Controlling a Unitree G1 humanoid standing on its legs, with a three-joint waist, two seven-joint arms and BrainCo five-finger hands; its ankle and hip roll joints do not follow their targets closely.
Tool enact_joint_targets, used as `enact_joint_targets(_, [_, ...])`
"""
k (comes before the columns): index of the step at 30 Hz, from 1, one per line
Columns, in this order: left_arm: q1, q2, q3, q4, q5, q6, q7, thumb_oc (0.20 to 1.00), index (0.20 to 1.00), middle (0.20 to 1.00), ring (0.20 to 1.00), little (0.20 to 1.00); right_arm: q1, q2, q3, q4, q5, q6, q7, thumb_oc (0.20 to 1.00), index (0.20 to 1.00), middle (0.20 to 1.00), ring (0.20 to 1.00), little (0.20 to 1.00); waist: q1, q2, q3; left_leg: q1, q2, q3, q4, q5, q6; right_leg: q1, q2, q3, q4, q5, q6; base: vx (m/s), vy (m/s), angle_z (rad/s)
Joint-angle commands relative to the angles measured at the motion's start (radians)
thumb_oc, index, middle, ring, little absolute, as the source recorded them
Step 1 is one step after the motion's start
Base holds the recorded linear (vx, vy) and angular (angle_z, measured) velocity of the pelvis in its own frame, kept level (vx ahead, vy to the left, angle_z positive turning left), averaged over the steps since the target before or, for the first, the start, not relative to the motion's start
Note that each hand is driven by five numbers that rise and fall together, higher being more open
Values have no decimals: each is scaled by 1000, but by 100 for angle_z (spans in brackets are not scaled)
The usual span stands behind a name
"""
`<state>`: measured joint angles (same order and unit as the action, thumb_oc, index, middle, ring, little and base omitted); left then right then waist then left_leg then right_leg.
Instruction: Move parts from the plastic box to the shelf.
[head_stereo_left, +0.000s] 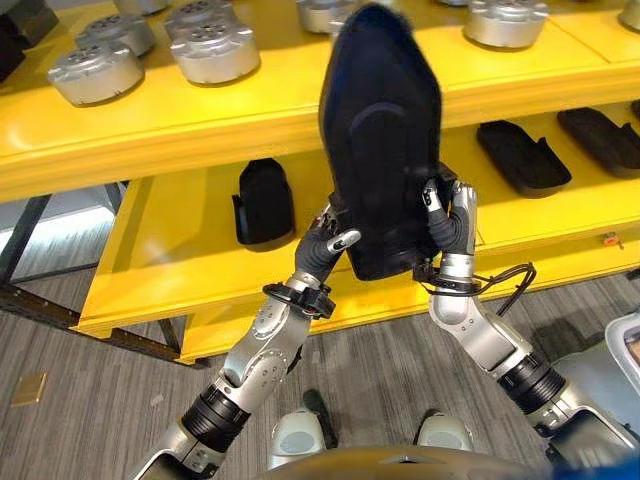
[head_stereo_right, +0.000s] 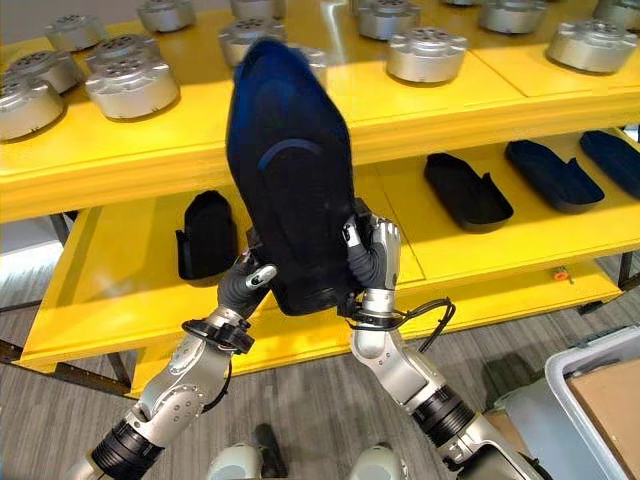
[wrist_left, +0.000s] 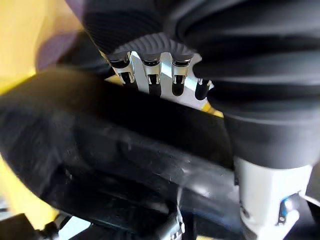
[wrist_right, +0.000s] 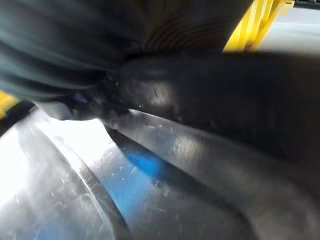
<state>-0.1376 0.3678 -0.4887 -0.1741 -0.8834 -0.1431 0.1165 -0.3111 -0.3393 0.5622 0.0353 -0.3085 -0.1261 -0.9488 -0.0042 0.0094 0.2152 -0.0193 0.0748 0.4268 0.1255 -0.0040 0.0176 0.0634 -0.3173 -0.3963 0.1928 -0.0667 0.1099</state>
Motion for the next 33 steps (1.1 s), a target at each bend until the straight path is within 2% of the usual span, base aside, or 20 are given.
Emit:
enact_joint_targets(1, [-28,-23,-7,-79,-15,-23,11,1000,1000,1000,1000,1000,-84,49,38,-22,-53,-26,44,200,200,200,200,200,62,55,-9,85,-22,-60,-122,-6,-13,-27,127,-30,105,-97,-15,107,310,27])
enact_joint_targets(2, [-26,-22,-6,-80,-9,-21,6,1000,1000,1000,1000,1000,-83,54,40,-24,-56,-20,43,200,200,200,200,200,71,59,-12,87,-30,-63,-132,-4,-7,-32,117,-40,131,-107,-10,138,449,-7])
enact_joint_targets(3, [-22,-25,1,-84,9,-12,14,1000,1000,1000,1000,1000,-90,68,49,-29,-53,0,48,200,200,200,200,200,94,71,-14,96,-47,-58,-153,-3,9,-64,76,-90,216,-97,1,207,445,-19])
enact_joint_targets(4, [-28,-29,18,-80,19,-11,24,580,580,580,580,580,-117,84,81,-49,-41,52,53,200,200,200,200,200,104,73,-6,121,-77,-44,-180,-14,24,-116,95,-119,248,-67,11,242,371,-47])
enact_joint_targets(5, [-35,-26,25,-77,18,-12,30,460,460,460,460,460,-115,80,86,-61,-42,61,58,200,200,200,200,200,95,61,-2,122,-91,-49,-178,-25,21,-120,141,-104,187,-61,1,260,181,-74])
enact_joint_targets(6, [-37,-25,26,-80,11,-14,40,238,238,238,238,238,-108,77,88,-68,-46,61,63,200,200,200,200,200,85,51,2,124,-100,-55,-169,-34,17,-115,182,-90,110,-42,-9,149,-16,-59])
enact_joint_targets(7, [-35,-26,27,-82,10,-15,45,200,200,200,200,200,-103,75,86,-73,-48,60,66,200,200,200,200,200,80,47,4,126,-102,-56,-165,-40,13,-110,197,-87,70,-24,-11,216,-8,-23])
enact_joint_targets(8, [-31,-28,26,-88,16,-25,65,200,200,200,200,200,-89,68,83,-78,-51,48,77,200,200,200,200,200,65,33,11,135,-114,-55,-151,-60,8,-113,224,-76,-34,38,-6,167,2,21])
enact_joint_targets(9, [-30,-29,25,-88,17,-26,66,200,200,200,200,200,-86,68,82,-78,-53,44,78,200,200,200,200,200,62,32,12,137,-116,-56,-147,-66,8,-116,228,-72,-51,54,-3,225,20,32])
enact_joint_targets(10, [-28,-32,20,-91,16,-33,60,200,200,200,200,200,-73,66,76,-76,-68,28,79,200,200,200,200,200,44,26,20,149,-127,-66,-133,-88,14,-152,230,-39,-81,109,15,115,0,36])
enact_joint_targets(11, [-27,-33,16,-94,14,-37,50,200,200,200,200,200,-62,63,70,-76,-83,17,73,200,200,200,200,200,25,20,29,147,-133,-64,-123,-85,25,-187,230,-11,-80,143,11,174,15,72])
enact_joint_targets(13, [-38,-38,-2,-88,26,-30,50,200,200,200,200,200,-58,62,64,-67,-89,-7,82,200,200,200,200,200,6,17,29,171,-127,-80,-89,-123,25,-185,235,10,-57,119,17,285,-43,91])
enact_joint_targets(15, [-60,-47,-20,-80,39,-20,48,200,200,200,200,200,-63,63,69,-61,-98,-17,85,200,200,200,200,200,4,15,24,175,-129,-79,-61,-139,20,-176,229,-11,-39,110,12,288,-42,6])
enact_joint_targets(20, [-110,-57,-53,-67,24,42,52,200,200,200,200,200,-84,54,78,0,-68,14,68,200,200,200,200,200,7,6,-9,152,-132,-36,71,-217,24,-137,202,-84,4,52,-34,234,34,52])
enact_joint_targets(22, [-100,-55,-46,-64,17,56,42,200,200,200,200,200,-80,41,84,10,-58,32,70,200,200,200,200,200,-3,16,-20,166,-78,18,20,-184,22,-144,172,-114,46,20,-41,227,199,64])
enact_joint_targets(25, [-80,-47,-43,-75,27,46,38,200,200,200,200,200,-69,21,97,-2,-40,50,86,200,200,200,200,200,-7,28,-16,168,-24,31,-48,-114,-5,-138,167,-112,61,-13,-48,92,177,59])
enact_joint_targets(28, [-66,-40,-43,-82,37,31,39,200,200,200,200,200,-62,-1,106,9,-27,32,104,200,200,200,200,200,-1,32,-8,145,28,20,-83,-50,-46,-114,175,-95,46,-43,-58,25,201,-16])
enact_joint_targets(29, [-58,-32,-40,-80,48,8,37,200,200,200,200,200,-58,-24,111,12,-23,16,127,200,200,200,200,200,-3,29,6,119,80,8,-91,-5,-76,-98,177,-66,35,-62,-61,-21,318,-37])
enact_joint_targets(31, [-56,-26,-35,-80,68,-9,22,200,200,200,200,200,-52,-46,120,9,19,9,143,200,200,200,200,200,-7,27,19,97,120,1,-90,20,-95,-95,174,-38,32,-73,-63,-44,327,-39])
enact_joint_targets(33, [-61,-18,-33,-75,88,-4,-5,200,200,200,200,200,-36,-65,122,15,81,5,150,200,200,200,200,200,-15,28,28,84,137,-4,-79,18,-97,-102,167,-14,43,-84,-66,-51,316,-59])
